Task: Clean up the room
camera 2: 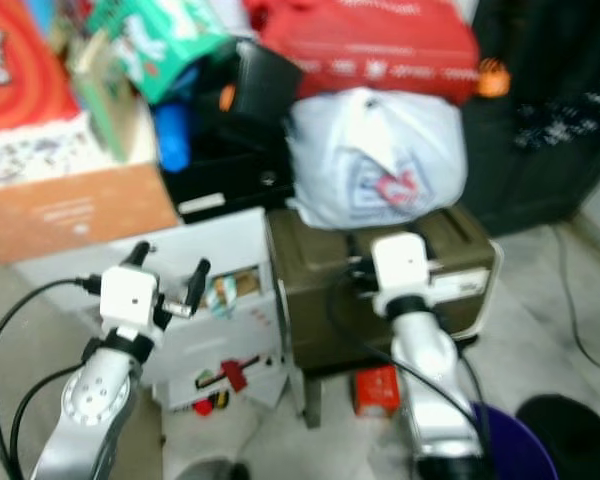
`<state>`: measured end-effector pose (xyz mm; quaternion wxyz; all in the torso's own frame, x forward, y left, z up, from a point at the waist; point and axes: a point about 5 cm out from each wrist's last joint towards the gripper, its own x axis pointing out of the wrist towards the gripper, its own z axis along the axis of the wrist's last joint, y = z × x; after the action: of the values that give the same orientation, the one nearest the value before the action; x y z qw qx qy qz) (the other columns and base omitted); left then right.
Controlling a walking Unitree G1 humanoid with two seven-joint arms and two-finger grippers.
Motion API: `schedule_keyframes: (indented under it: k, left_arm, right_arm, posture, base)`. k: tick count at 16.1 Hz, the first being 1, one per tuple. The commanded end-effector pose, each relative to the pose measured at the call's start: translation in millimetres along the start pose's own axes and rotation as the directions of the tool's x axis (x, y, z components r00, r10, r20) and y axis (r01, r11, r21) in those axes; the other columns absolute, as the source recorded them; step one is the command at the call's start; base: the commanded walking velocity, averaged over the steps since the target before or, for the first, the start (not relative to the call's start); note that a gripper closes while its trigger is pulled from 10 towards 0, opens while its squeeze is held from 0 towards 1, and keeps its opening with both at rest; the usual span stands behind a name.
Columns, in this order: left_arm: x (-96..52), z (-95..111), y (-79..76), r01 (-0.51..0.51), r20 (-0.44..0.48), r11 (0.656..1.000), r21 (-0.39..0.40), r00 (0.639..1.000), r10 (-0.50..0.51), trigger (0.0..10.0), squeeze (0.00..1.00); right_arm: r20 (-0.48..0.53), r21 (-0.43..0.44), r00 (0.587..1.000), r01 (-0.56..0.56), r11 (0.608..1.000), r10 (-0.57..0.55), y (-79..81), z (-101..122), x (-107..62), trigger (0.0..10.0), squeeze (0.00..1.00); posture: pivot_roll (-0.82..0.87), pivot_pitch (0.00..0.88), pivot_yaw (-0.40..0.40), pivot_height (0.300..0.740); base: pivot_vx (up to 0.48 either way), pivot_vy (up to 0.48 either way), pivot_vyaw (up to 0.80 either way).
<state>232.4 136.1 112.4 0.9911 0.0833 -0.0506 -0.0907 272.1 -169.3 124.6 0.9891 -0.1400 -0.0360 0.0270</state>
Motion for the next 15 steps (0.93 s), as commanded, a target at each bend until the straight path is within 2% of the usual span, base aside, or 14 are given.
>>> schedule_keyframes:
  k: [1,5,8,15]
  left_arm:
    - [-1.4,-1.8,7.3,-0.021,-0.014,1.000,0.016,1.000,0.021,10.0,0.00]
    - [3.4,1.7,5.3,-0.020,-0.006,1.000,0.014,1.000,0.020,10.0,0.00]
    - [3.9,1.8,4.2,-0.017,-0.008,1.000,0.006,1.000,0.017,10.0,0.00]
    - [6.1,2.3,3.8,-0.013,-0.008,1.000,-0.001,1.000,0.013,10.0,0.00]
  right_arm:
    - [0.011,0.021,1.000,-0.022,1.000,0.022,8.9,3.7,1.5,10.0,0.00]
    - [0.015,0.025,0.999,-0.029,0.999,0.029,11.1,5.1,4.7,10.0,0.00]
    - [0.015,0.025,1.000,-0.026,0.999,0.026,10.2,5.1,4.8,10.0,0.00]
    - [0.016,0.032,0.999,-0.028,0.999,0.027,11.2,5.6,6.4,10.0,0.00]
  posture:
    - [-0.07,0.008,0.013,0.740]
    - [-0.07,0.003,0.012,0.740]
    - [-0.07,0.003,0.012,0.740]
    - [-0.07,0.000,0.013,0.740]
  base:
    - [0.000,0.000,0.80]
    - [0.000,0.000,0.80]
    - [0.000,0.000,0.40]
    - [0.000,-0.444,0.00]
